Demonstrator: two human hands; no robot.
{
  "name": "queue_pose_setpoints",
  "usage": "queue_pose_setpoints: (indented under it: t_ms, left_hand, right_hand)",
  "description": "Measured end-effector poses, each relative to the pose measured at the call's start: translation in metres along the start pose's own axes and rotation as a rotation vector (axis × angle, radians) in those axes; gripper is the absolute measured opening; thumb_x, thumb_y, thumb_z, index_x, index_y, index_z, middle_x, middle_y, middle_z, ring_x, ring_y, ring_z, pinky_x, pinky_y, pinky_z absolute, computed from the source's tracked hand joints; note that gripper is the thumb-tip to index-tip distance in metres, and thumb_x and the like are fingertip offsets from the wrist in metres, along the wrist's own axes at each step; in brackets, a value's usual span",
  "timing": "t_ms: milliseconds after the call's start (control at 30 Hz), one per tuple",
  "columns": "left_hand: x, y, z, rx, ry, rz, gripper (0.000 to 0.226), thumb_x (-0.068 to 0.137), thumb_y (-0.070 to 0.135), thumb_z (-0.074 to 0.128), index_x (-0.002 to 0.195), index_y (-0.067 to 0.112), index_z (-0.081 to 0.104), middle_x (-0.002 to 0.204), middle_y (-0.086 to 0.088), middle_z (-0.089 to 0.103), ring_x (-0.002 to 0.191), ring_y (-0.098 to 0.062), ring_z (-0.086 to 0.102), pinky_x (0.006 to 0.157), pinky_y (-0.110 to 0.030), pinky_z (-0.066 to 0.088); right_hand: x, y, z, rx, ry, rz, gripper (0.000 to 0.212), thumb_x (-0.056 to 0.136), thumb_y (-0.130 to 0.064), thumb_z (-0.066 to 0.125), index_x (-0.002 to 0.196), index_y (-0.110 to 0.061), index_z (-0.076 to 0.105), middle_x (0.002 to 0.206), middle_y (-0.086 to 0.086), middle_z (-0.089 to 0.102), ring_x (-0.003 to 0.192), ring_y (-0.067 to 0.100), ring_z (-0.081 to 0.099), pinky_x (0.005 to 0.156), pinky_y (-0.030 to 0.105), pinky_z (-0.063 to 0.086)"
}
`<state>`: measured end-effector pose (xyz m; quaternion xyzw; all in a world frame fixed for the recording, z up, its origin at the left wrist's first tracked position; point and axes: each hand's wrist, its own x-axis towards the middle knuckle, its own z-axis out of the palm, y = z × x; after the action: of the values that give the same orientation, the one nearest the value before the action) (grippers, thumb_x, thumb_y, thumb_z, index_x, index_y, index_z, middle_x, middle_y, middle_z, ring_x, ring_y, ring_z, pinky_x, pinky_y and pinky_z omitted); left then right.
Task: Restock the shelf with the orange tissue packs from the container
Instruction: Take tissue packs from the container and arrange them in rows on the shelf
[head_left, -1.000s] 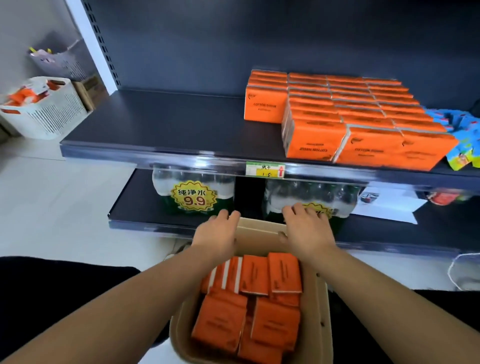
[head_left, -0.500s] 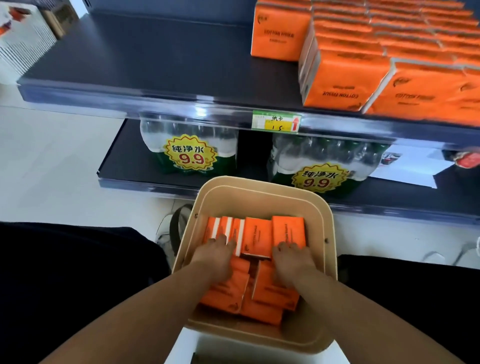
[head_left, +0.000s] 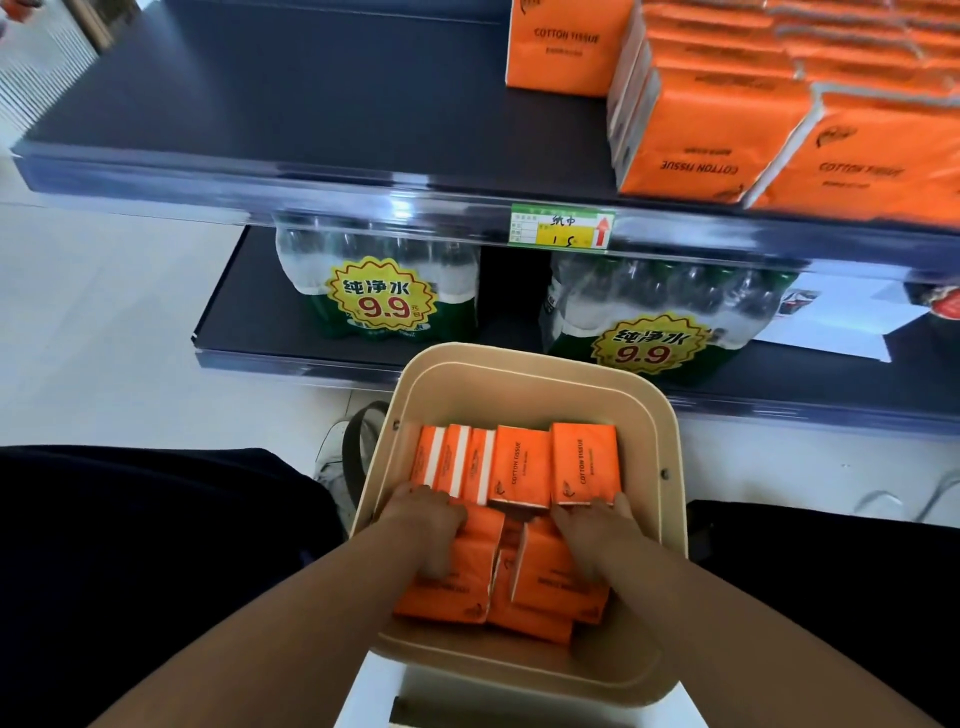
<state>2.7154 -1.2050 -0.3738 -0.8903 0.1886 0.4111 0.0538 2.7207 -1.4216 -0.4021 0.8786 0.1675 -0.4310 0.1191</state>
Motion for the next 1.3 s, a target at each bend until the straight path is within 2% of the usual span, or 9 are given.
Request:
queue_pose_setpoints:
  t_ms: [133, 233, 333, 467, 633, 867, 1033, 1200, 1300]
  left_hand:
    - [0.004, -0.003, 0.002, 0.046, -0.008, -0.018, 0.048, 0.083, 0.032, 0.067, 0.127, 0.025, 0.05, 0.132, -0.005, 0.053, 0.124, -0.027, 0.047, 0.112, -0.049, 0.024]
    - [0.006, -0.006, 0.001, 0.028, -0.036, -0.018, 0.05, 0.083, 0.033, 0.07, 0.128, 0.023, 0.053, 0.131, -0.005, 0.052, 0.123, -0.026, 0.047, 0.112, -0.047, 0.025]
    - [0.004, -0.01, -0.002, -0.099, -0.021, -0.004, 0.056, 0.083, 0.035, 0.07, 0.134, 0.024, 0.048, 0.135, -0.005, 0.048, 0.125, -0.025, 0.046, 0.112, -0.045, 0.028]
    - [0.001, -0.019, -0.009, -0.357, 0.006, -0.011, 0.063, 0.085, 0.03, 0.068, 0.141, 0.024, 0.04, 0.142, -0.006, 0.045, 0.127, -0.026, 0.047, 0.108, -0.041, 0.04]
    - [-0.001, -0.023, -0.021, -0.583, 0.063, 0.008, 0.062, 0.086, 0.028, 0.067, 0.141, 0.026, 0.039, 0.139, -0.003, 0.048, 0.124, -0.024, 0.049, 0.105, -0.041, 0.043]
    - [-0.008, -0.034, -0.048, -0.631, 0.118, 0.008, 0.059, 0.085, 0.018, 0.064, 0.139, 0.026, 0.041, 0.133, -0.006, 0.048, 0.117, -0.025, 0.05, 0.096, -0.035, 0.046]
    - [-0.028, -0.053, -0.098, -0.695, 0.205, 0.039, 0.052, 0.084, 0.014, 0.066, 0.13, 0.021, 0.043, 0.116, -0.004, 0.054, 0.101, -0.02, 0.054, 0.07, -0.025, 0.044]
    - [-0.065, -0.075, -0.155, -0.64, 0.31, 0.088, 0.043, 0.083, 0.015, 0.07, 0.118, 0.023, 0.047, 0.11, -0.002, 0.056, 0.098, -0.019, 0.057, 0.075, -0.029, 0.047]
    - [-0.091, -0.08, -0.187, -0.589, 0.396, 0.132, 0.039, 0.083, 0.018, 0.071, 0.114, 0.025, 0.05, 0.105, 0.002, 0.057, 0.096, -0.017, 0.057, 0.076, -0.028, 0.045]
  right_hand:
    - [-0.003, 0.004, 0.001, 0.044, -0.016, -0.006, 0.095, 0.083, -0.029, 0.069, 0.153, -0.027, 0.004, 0.159, 0.008, 0.023, 0.147, 0.03, 0.018, 0.116, 0.056, 0.004]
    - [-0.003, 0.006, -0.003, 0.06, -0.039, -0.032, 0.08, 0.087, -0.025, 0.065, 0.151, -0.025, 0.016, 0.154, 0.009, 0.03, 0.142, 0.032, 0.029, 0.116, 0.055, 0.019]
    - [-0.002, 0.007, -0.008, 0.139, -0.061, -0.064, 0.072, 0.089, -0.018, 0.062, 0.149, -0.023, 0.024, 0.149, 0.011, 0.034, 0.134, 0.032, 0.039, 0.111, 0.047, 0.034]
    - [-0.007, 0.013, -0.019, 0.228, -0.007, -0.078, 0.067, 0.091, -0.019, 0.061, 0.147, -0.019, 0.024, 0.145, 0.011, 0.041, 0.129, 0.03, 0.044, 0.106, 0.039, 0.039]
    - [-0.016, 0.023, -0.032, 0.28, 0.094, -0.07, 0.069, 0.092, -0.024, 0.058, 0.147, -0.025, 0.017, 0.139, 0.009, 0.045, 0.122, 0.029, 0.048, 0.1, 0.04, 0.044]
    - [-0.036, 0.034, -0.056, 0.353, 0.245, -0.083, 0.064, 0.087, -0.023, 0.062, 0.14, -0.029, 0.027, 0.136, 0.007, 0.047, 0.119, 0.028, 0.049, 0.1, 0.043, 0.043]
    - [-0.063, 0.044, -0.099, 0.363, 0.418, -0.116, 0.058, 0.083, -0.018, 0.064, 0.134, -0.027, 0.038, 0.131, 0.005, 0.05, 0.121, 0.027, 0.048, 0.1, 0.037, 0.042]
    - [-0.1, 0.055, -0.141, 0.348, 0.545, -0.127, 0.057, 0.083, -0.023, 0.068, 0.13, -0.029, 0.038, 0.127, 0.0, 0.053, 0.114, 0.023, 0.052, 0.095, 0.041, 0.045]
    - [-0.123, 0.063, -0.166, 0.386, 0.626, -0.14, 0.057, 0.082, -0.024, 0.072, 0.128, -0.03, 0.04, 0.126, -0.002, 0.053, 0.112, 0.022, 0.053, 0.093, 0.038, 0.046]
